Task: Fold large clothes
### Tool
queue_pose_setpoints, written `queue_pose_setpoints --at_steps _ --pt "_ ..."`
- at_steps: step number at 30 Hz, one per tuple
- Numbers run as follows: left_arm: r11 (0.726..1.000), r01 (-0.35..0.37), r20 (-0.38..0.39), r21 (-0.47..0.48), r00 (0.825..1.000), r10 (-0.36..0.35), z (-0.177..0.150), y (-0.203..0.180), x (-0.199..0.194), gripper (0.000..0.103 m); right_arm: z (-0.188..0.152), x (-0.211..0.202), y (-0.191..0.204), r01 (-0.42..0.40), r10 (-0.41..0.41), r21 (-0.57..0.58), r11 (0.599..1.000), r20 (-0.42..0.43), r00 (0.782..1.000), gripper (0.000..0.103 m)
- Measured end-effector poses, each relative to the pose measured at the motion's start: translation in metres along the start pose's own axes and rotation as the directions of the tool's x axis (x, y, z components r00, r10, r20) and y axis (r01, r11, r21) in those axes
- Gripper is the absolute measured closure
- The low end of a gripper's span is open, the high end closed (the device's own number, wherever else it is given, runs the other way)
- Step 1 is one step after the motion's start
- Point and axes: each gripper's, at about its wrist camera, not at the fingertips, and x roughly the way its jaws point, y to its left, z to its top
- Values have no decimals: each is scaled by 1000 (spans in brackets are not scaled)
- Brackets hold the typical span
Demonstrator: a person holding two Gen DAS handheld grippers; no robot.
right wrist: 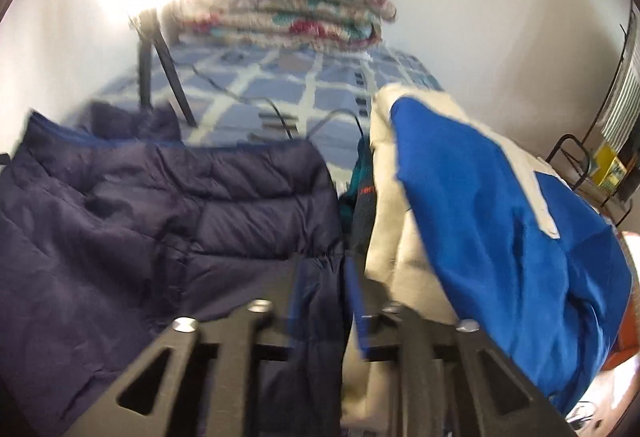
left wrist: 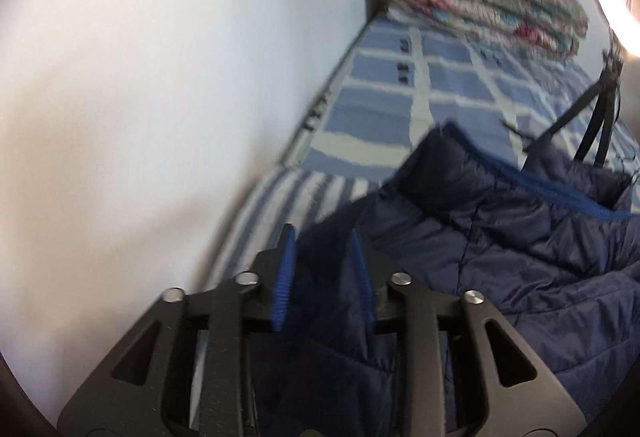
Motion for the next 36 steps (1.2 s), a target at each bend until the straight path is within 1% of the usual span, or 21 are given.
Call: queue_pose_setpoints --at_steps 3,4,5,6,7,9,11,14,18,20,21,23,26,27,29,30,31,32,33,34,36 --pt "997 68 62 21 996 -69 3 -3 -40 73 -13 -30 3 -85 85 11 996 25 996 75" --pt "993 110 71 37 991 -112 1 -11 -52 73 -18 -38 6 -112 112 5 994 31 993 75" --pt "980 184 57 70 980 -188 -3 -26 -66 73 -25 -47 12 -142 142 -2 990 34 989 75" --pt "971 219 47 92 974 -224 -6 -38 -73 73 -36 -58 20 -187 187 -14 982 32 982 75" --pt "955 260 37 143 963 -267 -12 -61 -85 73 -47 -67 29 -223 223 -25 975 24 974 75" --pt "928 301 19 220 950 -313 -21 -99 -95 73 -65 -76 46 -259 260 -54 964 10 966 75" --pt "896 352 -23 270 933 -359 -27 -143 -93 73 -81 -80 60 -280 280 -81 957 -9 960 75" --pt "878 394 -102 271 919 -381 -36 -196 -70 73 -98 -75 76 -304 302 -87 949 -37 953 75" --pt "894 345 -137 285 938 -318 -53 -231 -31 73 -113 -56 86 -299 291 -102 949 -82 953 75" --pt "898 288 -158 333 956 -248 -69 -247 -5 73 -122 -46 89 -305 294 -103 947 -109 950 75" --pt "897 275 -164 347 959 -231 -74 -249 2 73 -126 -45 89 -308 296 -102 946 -115 948 75" --pt "898 255 -127 360 966 -224 -77 -252 6 72 -130 -41 89 -313 301 -101 944 -121 946 75" --pt "901 267 -148 341 962 -229 -69 -247 2 72 -134 -46 86 -317 308 -78 945 -115 944 75" --pt "904 273 -140 330 961 -239 -67 -240 -5 72 -135 -51 83 -324 317 -59 944 -110 942 75" --pt "909 275 -94 313 961 -259 -61 -224 -27 72 -141 -66 73 -328 325 -17 945 -86 942 69" --pt "910 284 -73 303 959 -275 -60 -215 -39 72 -145 -75 65 -319 319 12 948 -66 945 56" --pt "908 300 -63 293 953 -295 -60 -206 -49 72 -150 -84 58 -310 313 50 949 -45 949 48" --pt "903 321 -54 286 946 -320 -63 -195 -63 72 -157 -92 50 -306 310 90 948 -28 950 34" --pt "900 335 -47 280 941 -336 -68 -187 -73 72 -163 -97 46 -304 309 118 945 -21 951 32" --pt "892 361 -48 271 931 -363 -77 -177 -87 72 -171 -103 37 -303 310 170 938 -18 951 32" --pt "881 393 -59 263 918 -392 -91 -168 -101 72 -181 -110 24 -302 316 258 918 -16 949 32"
